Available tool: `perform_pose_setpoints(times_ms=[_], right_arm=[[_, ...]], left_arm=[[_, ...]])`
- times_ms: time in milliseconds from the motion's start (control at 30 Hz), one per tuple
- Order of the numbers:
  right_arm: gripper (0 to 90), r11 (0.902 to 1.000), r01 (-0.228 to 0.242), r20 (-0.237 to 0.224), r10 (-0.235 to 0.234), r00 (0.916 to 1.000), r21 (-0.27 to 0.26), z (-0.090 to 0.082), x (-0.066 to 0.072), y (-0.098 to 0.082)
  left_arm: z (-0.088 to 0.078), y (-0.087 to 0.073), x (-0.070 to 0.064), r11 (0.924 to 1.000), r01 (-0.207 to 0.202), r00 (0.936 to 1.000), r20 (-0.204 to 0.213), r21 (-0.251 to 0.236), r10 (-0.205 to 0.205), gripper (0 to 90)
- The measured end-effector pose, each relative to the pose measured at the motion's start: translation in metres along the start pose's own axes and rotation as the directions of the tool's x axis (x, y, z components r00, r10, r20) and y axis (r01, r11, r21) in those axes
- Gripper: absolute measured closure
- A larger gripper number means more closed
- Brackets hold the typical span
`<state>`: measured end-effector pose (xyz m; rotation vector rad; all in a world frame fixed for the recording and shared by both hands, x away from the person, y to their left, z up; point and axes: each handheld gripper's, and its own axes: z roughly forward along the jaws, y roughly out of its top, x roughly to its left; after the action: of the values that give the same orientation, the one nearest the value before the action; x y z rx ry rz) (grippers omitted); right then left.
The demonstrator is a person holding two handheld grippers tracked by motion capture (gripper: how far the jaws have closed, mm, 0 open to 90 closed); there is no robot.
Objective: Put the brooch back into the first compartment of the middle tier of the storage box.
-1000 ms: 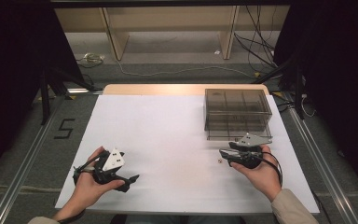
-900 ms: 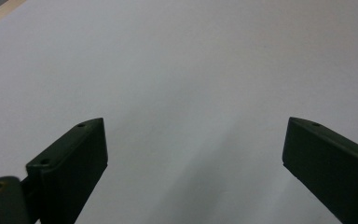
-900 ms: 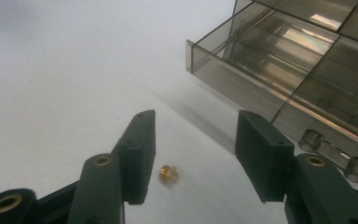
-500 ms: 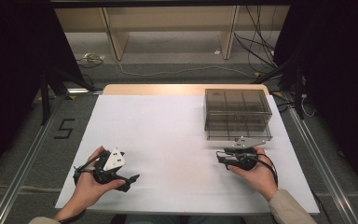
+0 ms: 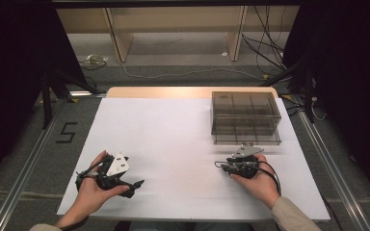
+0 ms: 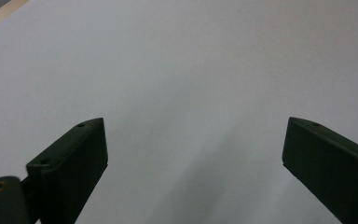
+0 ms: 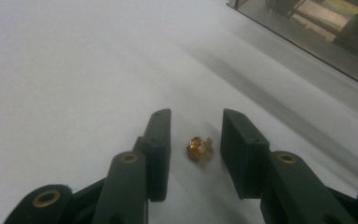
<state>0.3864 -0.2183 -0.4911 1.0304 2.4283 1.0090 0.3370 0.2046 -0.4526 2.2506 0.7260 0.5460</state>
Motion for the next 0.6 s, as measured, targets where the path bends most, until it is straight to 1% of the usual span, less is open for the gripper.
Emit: perform_pose_setpoints(times_ms=[33,133,233,300,400,467,600], right_arm=[[65.9,1.0000,-0.007,0.002,0.007,1.0000,0.000,0.0001,-0.0002,0.0002],[67.3,1.0000,-0.005,0.008,0.005,1.0000,-0.003,0.0003,0.0003,-0.0005],[71.4,1.0000,0.001,0.008,-0.001,1.0000,-0.005,0.0006,0.0014,-0.0008],[74.1,1.0000,-0.004,0.004,0.005,1.0000,-0.007,0.0007,0.0010,-0.0012],[78.2,0.9995,-0.028,-0.001,0.028,0.9996,-0.013,0.0008,-0.0011,-0.0019],[78.6,0.9986,-0.050,-0.012,0.050,0.9987,-0.018,0.0007,-0.0034,-0.0025],[79.1,0.9984,-0.055,-0.010,0.055,0.9985,-0.015,0.0004,-0.0032,-0.0016]], left_arm=[[0.0000,-0.0001,0.0000,1.0000,0.001,1.0000,0.001,0.000,-0.001,6.6],[-0.0002,-0.0001,-0.0001,1.0000,0.000,1.0000,0.000,0.001,0.000,6.7],[-0.0004,-0.0001,0.0000,1.0000,0.000,1.0000,-0.001,0.000,0.000,6.7],[-0.0005,-0.0001,0.0001,1.0000,0.000,1.0000,-0.001,0.000,0.000,6.7],[-0.0005,-0.0001,0.0000,1.0000,-0.001,1.0000,-0.001,0.000,0.001,6.7],[-0.0005,-0.0001,0.0000,1.0000,0.000,1.0000,-0.001,-0.001,0.000,6.7],[-0.0005,-0.0001,0.0001,1.0000,-0.001,1.0000,-0.002,-0.001,0.001,6.8]])
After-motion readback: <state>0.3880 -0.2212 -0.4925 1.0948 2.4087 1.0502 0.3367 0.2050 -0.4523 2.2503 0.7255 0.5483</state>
